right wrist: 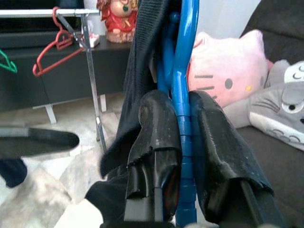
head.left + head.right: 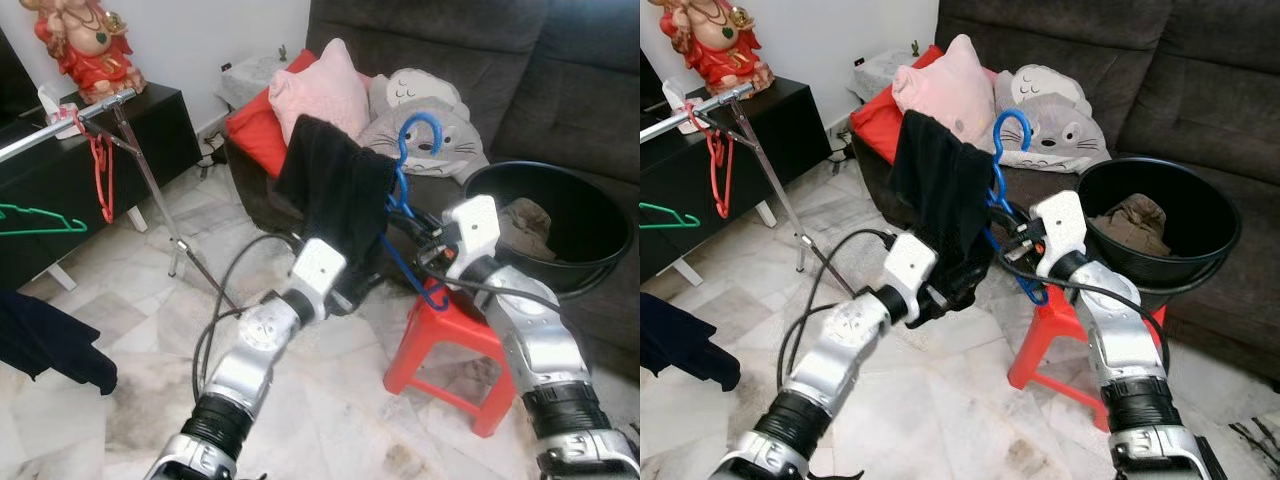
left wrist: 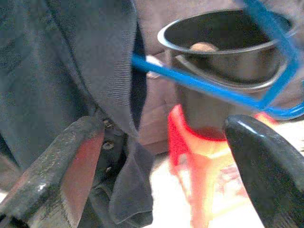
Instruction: Hang hanger
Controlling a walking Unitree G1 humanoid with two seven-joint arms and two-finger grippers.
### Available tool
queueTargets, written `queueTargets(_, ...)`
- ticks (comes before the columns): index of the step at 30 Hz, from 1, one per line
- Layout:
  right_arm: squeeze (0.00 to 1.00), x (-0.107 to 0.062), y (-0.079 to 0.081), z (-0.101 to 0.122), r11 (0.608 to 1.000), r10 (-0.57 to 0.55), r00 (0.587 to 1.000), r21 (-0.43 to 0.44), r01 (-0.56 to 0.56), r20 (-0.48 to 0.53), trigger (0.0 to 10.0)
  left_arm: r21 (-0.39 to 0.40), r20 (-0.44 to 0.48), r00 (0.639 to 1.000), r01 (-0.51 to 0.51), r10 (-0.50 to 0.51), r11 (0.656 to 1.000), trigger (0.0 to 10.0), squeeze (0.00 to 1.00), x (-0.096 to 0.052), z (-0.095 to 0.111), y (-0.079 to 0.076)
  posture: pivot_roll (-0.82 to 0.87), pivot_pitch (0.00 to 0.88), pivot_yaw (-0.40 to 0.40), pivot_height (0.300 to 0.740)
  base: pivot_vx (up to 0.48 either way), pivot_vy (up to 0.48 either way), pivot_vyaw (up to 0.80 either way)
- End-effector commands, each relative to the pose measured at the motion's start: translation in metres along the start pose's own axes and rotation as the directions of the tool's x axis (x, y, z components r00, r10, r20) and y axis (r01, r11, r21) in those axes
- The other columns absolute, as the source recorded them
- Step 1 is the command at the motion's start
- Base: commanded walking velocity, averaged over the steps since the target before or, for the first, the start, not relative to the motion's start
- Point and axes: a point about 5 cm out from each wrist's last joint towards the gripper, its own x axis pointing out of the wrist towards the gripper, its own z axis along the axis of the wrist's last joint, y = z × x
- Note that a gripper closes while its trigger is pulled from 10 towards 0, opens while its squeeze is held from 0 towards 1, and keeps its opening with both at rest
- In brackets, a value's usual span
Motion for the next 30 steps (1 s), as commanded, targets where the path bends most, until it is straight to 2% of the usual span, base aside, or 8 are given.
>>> queueTargets(1, 0.0, 0.003, -0.005, 0.012, 1.0, -0.026, 0.998, 0.007, 0.025, 0.056, 0.0, 0.045, -0.018, 0.999, -0.046, 0.046, 0.998, 10.0, 0.0, 0.003, 0.002, 0.008, -0.18, 0.0, 0.022, 0.74, 0.0, 0.0, 0.0)
queueTargets(5, 0.0, 0.005, -0.001, 0.015, 1.0, -0.014, 0.998, 0.013, 0.013, 0.064, 0.0, 0.073, -0.047, 0.986, -0.154, 0.157, 0.985, 10.0, 0.0, 0.01, 0.003, 0.015, -0.19, 0.0, 0.023, 0.74, 0.0, 0.0, 0.0)
queueTargets(9, 0.0, 0.007, 0.004, 0.015, 1.0, 0.008, 0.998, 0.016, -0.009, 0.063, 0.0, 0.075, -0.045, 0.977, -0.205, 0.209, 0.976, 10.0, 0.0, 0.015, 0.007, 0.014, -0.19, 0.0, 0.016, 0.74, 0.0, 0.0, 0.0)
queueTargets(18, 0.0, 0.012, 0.02, 0.014, 0.997, 0.066, 0.996, 0.033, -0.068, 0.062, 0.0, 0.08, -0.087, 0.977, -0.187, 0.194, 0.979, 10.0, 0.0, 0.021, 0.003, 0.006, -0.19, 0.027, 0.018, 0.74, 0.0, 0.0, 0.0)
queueTargets(22, 0.0, 0.014, 0.024, 0.015, 0.996, 0.08, 0.995, 0.038, -0.083, 0.065, 0.0, 0.083, -0.115, 0.968, -0.213, 0.222, 0.973, 10.0, 0.0, 0.022, 0.001, 0.009, -0.19, 0.042, 0.022, 0.74, 0.0, 0.0, 0.0)
queueTargets(25, 0.0, 0.015, 0.03, 0.013, 0.994, 0.092, 0.994, 0.046, -0.094, 0.056, 0.0, 0.084, -0.18, 0.951, -0.24, 0.251, 0.967, 10.0, 0.0, 0.021, -0.006, 0.013, -0.19, 0.053, 0.027, 0.74, 0.0, 0.0, 0.0)
queueTargets(30, 0.0, 0.014, 0.032, 0.012, 0.994, 0.099, 0.994, 0.05, -0.102, 0.053, 0.0, 0.096, -0.218, 0.924, -0.3, 0.314, 0.949, 10.0, 0.0, 0.018, -0.012, 0.021, -0.19, 0.055, 0.032, 0.74, 0.0, 0.0, 0.0)
